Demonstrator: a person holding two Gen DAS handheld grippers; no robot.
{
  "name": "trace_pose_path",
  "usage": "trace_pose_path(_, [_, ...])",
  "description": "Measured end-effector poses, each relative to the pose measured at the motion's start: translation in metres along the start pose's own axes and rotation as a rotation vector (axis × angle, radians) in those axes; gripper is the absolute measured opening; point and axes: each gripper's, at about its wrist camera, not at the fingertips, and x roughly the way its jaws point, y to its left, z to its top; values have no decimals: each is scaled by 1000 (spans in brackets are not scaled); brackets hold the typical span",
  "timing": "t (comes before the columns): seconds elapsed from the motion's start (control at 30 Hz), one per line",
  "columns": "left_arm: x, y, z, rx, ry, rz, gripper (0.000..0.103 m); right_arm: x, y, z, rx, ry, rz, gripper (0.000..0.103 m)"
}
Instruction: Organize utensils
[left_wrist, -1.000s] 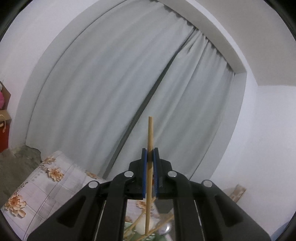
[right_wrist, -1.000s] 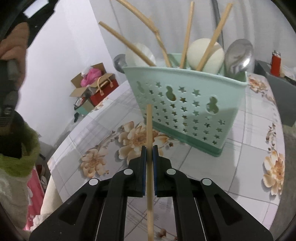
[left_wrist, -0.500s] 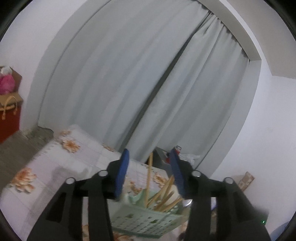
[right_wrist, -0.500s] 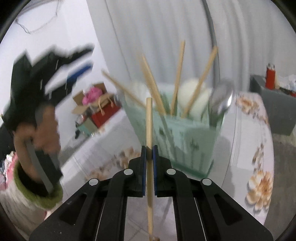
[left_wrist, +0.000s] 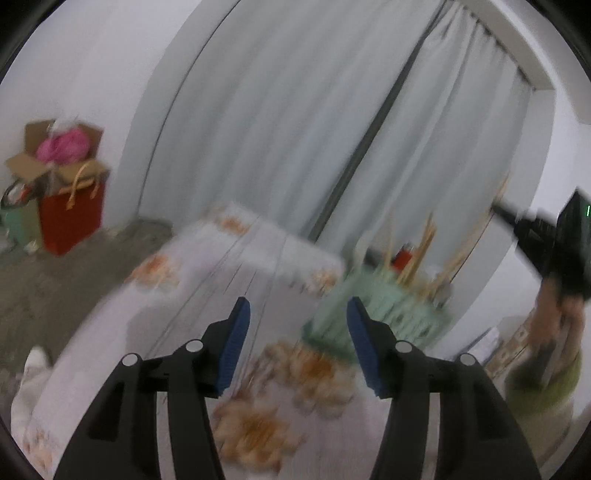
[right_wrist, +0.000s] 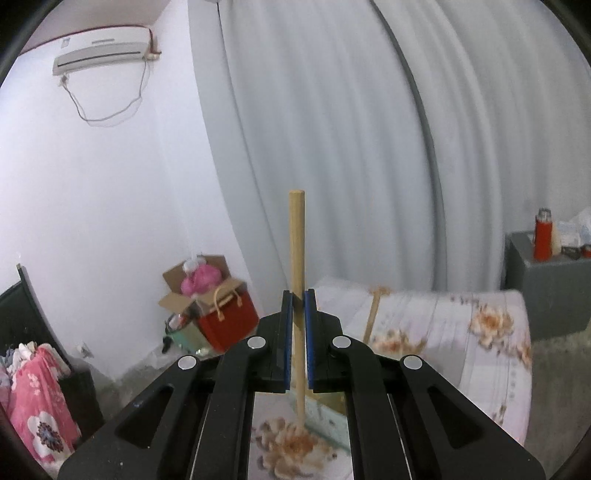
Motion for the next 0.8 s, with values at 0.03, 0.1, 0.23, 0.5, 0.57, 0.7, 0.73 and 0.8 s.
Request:
trace_pose_path(0.03, [-2, 3, -7, -4, 17, 8, 53, 0, 0, 6, -4, -11, -4, 4])
trace_pose_path(0.1, [-4, 7, -23, 0, 45, 37, 54, 3, 0, 14, -18, -31, -24, 4])
trace_pose_path(0.23, [-8, 10, -45, 20, 74, 76, 57, 7, -2, 23, -46, -65, -86, 4])
trace_pose_path(0.5, [-10, 2, -54, 83, 72, 66, 64, 49, -14, -12, -53, 8, -187, 5])
trace_pose_path(0.57, [-10, -6, -53, 114, 71, 58, 68, 65, -23, -30, -37, 100, -177, 5])
trace_pose_path(0.7, [-4, -19, -48, 178, 68, 7, 75, 70, -32, -52, -29, 213, -180, 20])
trace_pose_path(0.73, [-2, -22, -46, 196, 64, -8, 77, 64, -34, -55, -29, 211, -180, 25])
trace_pose_path(0.8, [6, -31, -39, 234, 51, -44, 80, 47, -34, -57, -29, 179, -174, 42])
